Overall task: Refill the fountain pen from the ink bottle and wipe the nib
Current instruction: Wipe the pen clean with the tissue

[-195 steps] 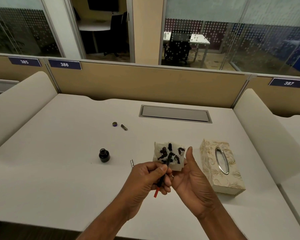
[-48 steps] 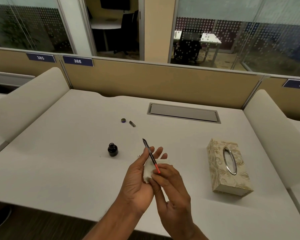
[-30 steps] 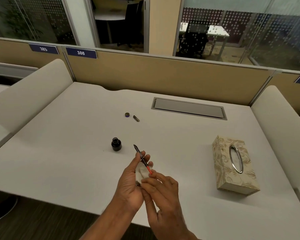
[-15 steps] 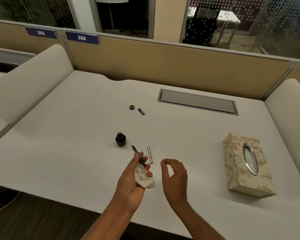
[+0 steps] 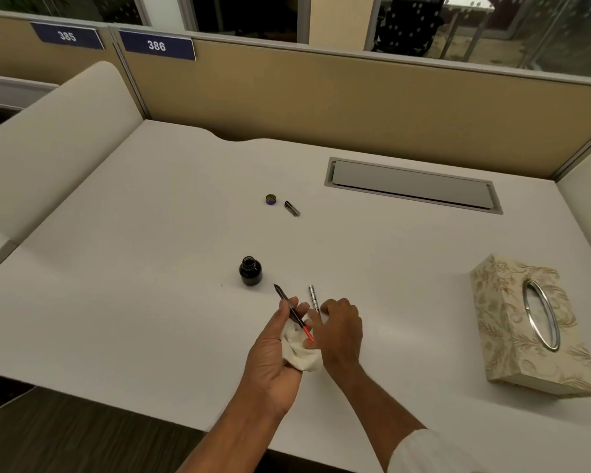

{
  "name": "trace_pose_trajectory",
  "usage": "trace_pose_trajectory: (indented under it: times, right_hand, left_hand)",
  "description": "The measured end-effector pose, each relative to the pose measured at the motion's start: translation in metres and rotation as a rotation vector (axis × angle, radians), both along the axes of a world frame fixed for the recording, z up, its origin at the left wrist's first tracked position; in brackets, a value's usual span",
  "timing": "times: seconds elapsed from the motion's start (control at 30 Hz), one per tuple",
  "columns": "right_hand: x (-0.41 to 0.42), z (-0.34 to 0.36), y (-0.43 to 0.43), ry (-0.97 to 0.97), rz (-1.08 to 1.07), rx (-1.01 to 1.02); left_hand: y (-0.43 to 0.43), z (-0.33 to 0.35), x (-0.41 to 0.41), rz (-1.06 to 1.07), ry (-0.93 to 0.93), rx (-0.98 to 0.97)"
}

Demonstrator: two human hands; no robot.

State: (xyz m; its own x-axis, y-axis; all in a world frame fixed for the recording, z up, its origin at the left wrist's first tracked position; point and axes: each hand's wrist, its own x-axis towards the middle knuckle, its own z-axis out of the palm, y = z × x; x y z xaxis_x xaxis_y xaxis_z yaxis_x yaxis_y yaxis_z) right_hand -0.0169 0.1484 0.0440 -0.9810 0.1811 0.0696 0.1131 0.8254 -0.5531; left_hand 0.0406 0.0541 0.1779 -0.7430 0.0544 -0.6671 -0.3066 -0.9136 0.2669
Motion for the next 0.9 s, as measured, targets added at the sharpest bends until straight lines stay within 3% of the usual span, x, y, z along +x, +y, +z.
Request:
trace_pose_trajectory:
  times: [0.2, 0.43, 0.57, 0.9]
  right_hand:
    - [-0.007, 0.002, -0.004, -0.056, -0.014, -0.039]
    - [0.033, 0.068, 0.016, 0.009, -0.093, -0.518]
    - [0.082, 0.133, 0.033, 0.079, -0.046, -0.659]
    - [0.125, 0.184, 0.064, 0.235, 0.039, -0.622]
  left_hand:
    - [-0.005, 0.000, -0.004, -0.011, -0.025, -0.005]
    - [-0.012, -0.006, -0.007, -0.036, 0.012, -0.072]
    - [-0.006, 0.005, -0.006, -0.033, 0.060, -0.031]
    - [0.023, 0.049, 0.003, -0.034, 0.202, -0.043]
